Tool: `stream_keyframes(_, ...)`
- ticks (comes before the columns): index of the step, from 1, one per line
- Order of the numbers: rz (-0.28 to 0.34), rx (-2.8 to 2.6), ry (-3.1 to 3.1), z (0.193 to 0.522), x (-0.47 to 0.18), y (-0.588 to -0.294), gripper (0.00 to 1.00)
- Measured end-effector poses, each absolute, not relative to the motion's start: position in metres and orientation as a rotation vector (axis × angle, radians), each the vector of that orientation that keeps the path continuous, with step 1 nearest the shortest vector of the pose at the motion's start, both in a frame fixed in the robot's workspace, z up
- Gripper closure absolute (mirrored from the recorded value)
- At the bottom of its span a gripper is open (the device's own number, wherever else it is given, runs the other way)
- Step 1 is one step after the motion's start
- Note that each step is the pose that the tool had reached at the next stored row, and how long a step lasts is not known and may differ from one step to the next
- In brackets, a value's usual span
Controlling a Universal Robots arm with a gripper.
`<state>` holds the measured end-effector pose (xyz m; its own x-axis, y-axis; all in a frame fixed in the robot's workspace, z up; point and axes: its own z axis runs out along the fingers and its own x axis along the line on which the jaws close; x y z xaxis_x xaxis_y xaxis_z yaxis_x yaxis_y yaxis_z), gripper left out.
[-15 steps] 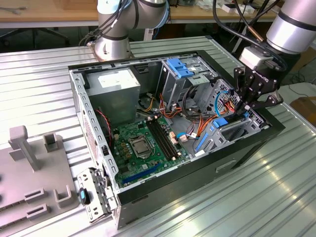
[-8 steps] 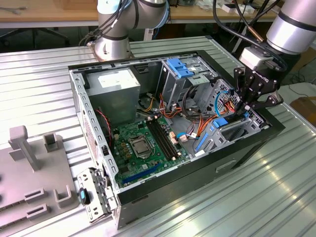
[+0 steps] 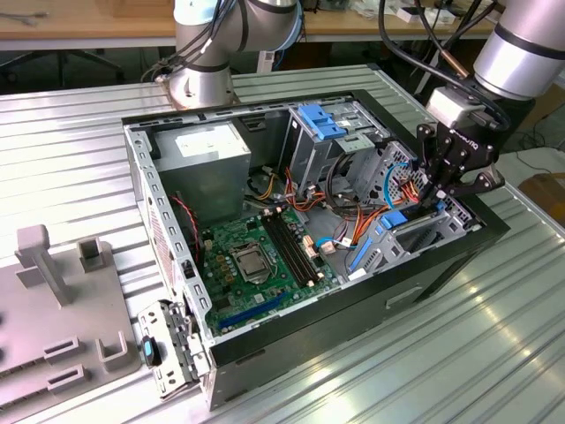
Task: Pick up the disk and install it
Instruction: 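Insert the first disk wire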
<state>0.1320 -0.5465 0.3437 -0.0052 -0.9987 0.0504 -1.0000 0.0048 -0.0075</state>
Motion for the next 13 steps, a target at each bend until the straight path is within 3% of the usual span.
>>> stream_keyframes(13, 0.064, 2.194, -2.205, 0.3485, 0.1322, -0.5464, 0.84)
